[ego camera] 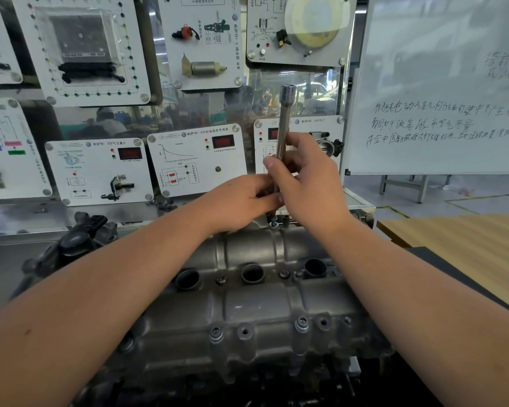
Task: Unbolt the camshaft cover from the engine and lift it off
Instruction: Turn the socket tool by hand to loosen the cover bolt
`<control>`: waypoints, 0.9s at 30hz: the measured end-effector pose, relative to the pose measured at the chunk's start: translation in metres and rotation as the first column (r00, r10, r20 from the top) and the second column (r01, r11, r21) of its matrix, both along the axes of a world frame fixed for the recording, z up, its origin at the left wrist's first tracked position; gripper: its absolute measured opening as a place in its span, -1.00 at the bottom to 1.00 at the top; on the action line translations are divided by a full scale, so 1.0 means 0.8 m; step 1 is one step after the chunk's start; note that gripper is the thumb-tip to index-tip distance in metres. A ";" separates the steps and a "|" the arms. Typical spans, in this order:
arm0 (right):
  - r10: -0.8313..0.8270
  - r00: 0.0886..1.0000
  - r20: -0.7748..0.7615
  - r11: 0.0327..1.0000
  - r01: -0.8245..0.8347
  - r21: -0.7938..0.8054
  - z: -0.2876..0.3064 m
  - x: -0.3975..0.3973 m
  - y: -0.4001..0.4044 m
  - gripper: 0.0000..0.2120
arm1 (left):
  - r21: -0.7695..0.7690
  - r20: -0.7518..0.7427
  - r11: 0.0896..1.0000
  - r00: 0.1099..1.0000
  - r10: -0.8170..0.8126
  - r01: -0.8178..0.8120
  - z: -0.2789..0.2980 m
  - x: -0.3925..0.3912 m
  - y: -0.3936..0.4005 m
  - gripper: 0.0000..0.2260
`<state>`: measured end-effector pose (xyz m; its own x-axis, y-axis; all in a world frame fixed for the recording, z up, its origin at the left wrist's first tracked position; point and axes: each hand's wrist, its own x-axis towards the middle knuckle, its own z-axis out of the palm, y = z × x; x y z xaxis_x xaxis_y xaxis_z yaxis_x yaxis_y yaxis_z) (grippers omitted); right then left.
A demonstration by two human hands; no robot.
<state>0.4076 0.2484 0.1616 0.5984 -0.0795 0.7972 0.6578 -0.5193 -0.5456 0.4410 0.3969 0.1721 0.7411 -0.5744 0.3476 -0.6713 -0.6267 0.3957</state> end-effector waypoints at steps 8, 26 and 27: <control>-0.008 0.999 0.033 0.995 0.011 -0.102 0.004 -0.002 0.000 -0.80 | -0.022 -0.031 0.999 0.999 -0.031 0.030 -0.002 -0.004 0.004 -0.71; -0.014 1.000 0.013 1.000 0.013 0.026 0.003 -0.001 0.002 -0.65 | 0.017 -0.013 1.000 1.000 0.000 0.001 0.001 0.003 0.000 -0.75; -0.029 0.999 0.019 0.999 0.029 0.025 0.003 0.000 0.002 -0.68 | 0.007 -0.014 1.000 1.000 0.004 -0.004 0.002 0.003 0.000 -0.74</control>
<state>0.4074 0.2497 0.1639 0.5803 -0.1167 0.8060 0.6531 -0.5245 -0.5462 0.4437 0.3967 0.1736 0.7478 -0.5742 0.3333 -0.6637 -0.6320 0.4001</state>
